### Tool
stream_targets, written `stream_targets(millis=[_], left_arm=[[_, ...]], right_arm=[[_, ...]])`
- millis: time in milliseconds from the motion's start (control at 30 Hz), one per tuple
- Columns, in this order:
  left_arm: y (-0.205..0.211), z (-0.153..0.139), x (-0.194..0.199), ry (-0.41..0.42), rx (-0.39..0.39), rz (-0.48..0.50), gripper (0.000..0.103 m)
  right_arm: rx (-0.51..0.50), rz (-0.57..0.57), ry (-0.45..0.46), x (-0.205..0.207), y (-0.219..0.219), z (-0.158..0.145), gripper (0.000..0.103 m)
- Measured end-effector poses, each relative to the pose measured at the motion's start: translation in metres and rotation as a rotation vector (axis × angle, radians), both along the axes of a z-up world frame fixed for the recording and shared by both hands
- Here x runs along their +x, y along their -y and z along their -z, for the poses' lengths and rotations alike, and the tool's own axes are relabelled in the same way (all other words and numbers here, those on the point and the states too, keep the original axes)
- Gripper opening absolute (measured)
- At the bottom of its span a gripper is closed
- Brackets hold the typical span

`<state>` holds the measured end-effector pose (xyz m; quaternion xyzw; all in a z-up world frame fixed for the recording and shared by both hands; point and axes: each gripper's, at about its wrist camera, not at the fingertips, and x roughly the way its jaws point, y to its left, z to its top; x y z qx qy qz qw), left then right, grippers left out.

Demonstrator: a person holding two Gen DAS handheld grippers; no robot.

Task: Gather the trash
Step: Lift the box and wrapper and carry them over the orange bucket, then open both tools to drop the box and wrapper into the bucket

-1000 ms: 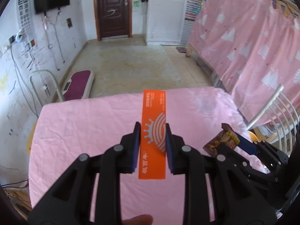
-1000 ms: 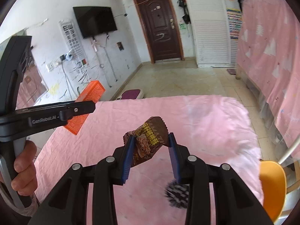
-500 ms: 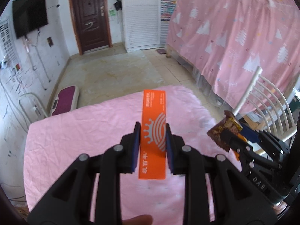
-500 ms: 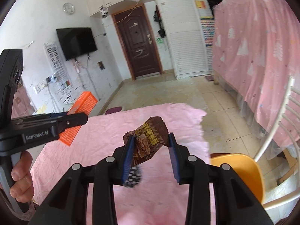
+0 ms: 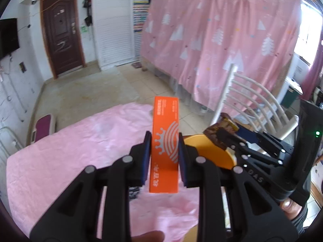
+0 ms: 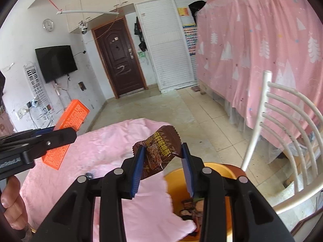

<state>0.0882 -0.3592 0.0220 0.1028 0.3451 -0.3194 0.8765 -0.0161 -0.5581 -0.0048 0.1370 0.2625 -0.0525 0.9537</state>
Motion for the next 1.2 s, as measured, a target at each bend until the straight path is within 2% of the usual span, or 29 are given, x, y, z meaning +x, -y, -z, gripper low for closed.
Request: stream_targets(millis=[167, 567, 633, 667, 700, 900, 1000, 1133, 1200], left_arm=[[0.032, 0.006, -0.008, -0.007, 0.004, 0.061, 0.023], [0.084, 0.028, -0.005, -0.102, -0.003, 0.14, 0.023], [0.087, 0.031, -0.003, -0.113, -0.005, 0.142, 0.034], [0.087, 0.032, -0.002, -0.12, -0.015, 0.147, 0.047], [0.085, 0.032, -0.002, -0.121, -0.019, 0.148, 0.054], [0.073, 0.031, 0.0, -0.125, -0.027, 0.13, 0.055], [0.059, 0.027, 0.0, -0.122, -0.046, 0.108, 0.055], [0.037, 0.021, 0.001, -0.101, -0.065, 0.065, 0.055], [0.023, 0.017, 0.003, -0.093, -0.079, 0.042, 0.056]], right_arm=[[-0.002, 0.041, -0.01, -0.008, 0.023, 0.01, 0.026], [0.044, 0.098, -0.041, -0.012, 0.054, 0.034, 0.026], [0.053, 0.105, -0.047, -0.012, 0.056, 0.036, 0.026], [0.055, 0.105, -0.049, -0.011, 0.057, 0.037, 0.026], [0.056, 0.105, -0.051, -0.01, 0.057, 0.038, 0.026], [0.045, 0.089, -0.075, -0.002, 0.049, 0.044, 0.027], [0.039, 0.088, -0.087, 0.003, 0.047, 0.046, 0.032], [0.033, 0.095, -0.098, 0.007, 0.044, 0.049, 0.055], [0.027, 0.097, -0.099, 0.008, 0.04, 0.049, 0.057]])
